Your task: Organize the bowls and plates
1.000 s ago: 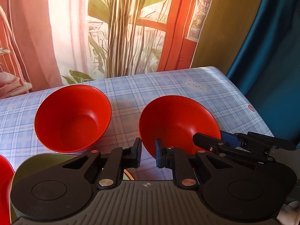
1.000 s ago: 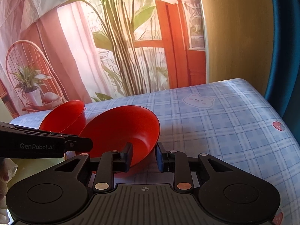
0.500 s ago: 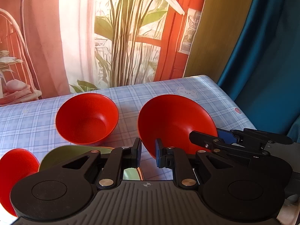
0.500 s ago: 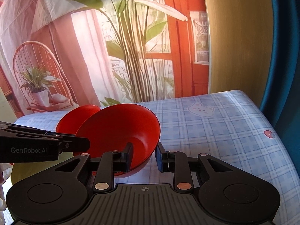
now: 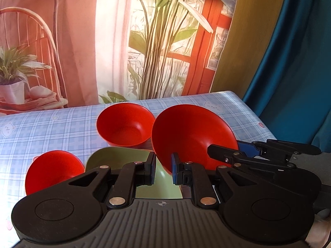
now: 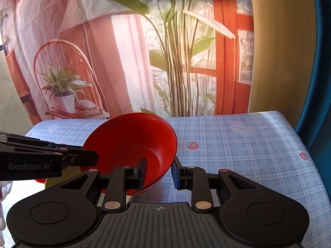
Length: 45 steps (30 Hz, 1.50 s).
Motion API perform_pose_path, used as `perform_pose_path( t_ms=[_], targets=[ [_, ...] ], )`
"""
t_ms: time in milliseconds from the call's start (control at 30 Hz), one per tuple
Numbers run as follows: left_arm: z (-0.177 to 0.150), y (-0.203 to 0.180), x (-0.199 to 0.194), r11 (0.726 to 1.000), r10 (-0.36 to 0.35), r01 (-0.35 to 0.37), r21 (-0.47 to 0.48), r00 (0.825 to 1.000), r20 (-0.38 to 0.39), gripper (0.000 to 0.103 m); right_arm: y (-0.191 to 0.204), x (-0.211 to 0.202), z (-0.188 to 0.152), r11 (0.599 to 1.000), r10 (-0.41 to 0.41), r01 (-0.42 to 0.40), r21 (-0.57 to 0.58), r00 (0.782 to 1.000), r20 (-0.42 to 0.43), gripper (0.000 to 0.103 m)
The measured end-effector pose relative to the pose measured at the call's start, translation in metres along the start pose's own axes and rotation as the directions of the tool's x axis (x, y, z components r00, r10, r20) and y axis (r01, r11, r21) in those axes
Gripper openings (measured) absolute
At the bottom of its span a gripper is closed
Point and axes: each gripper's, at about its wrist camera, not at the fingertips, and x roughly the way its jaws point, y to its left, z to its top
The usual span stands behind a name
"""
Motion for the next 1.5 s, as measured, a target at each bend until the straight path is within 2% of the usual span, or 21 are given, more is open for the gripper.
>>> perform_pose_path(
  t_ms=[700, 1167, 1500],
  targets=[
    [-0.036, 0.088, -0.042, 0.990, 0.034, -0.030, -0.139, 0.999, 0.032, 0.017, 0.101, 0.013, 0.001, 0.989, 0.054, -0.063, -0.132, 0.996, -0.067, 0.024],
    [-0.037, 0.140, -0.053, 0.973, 0.087, -0.073, -0.221, 0.995, 0.057, 0.017, 0.158, 0.046, 0.018, 0.978, 0.097, -0.112, -0.176, 0.991, -0.096, 0.024],
    [-0.050, 0.168, -0.047, 0.960, 0.113, -0.101, -0.263, 0.993, 0.031, 0.017, 0.187, 0.076, 0.015, 0.961, 0.111, -0.143, -0.237, 0.983, -0.142, 0.024]
  ],
)
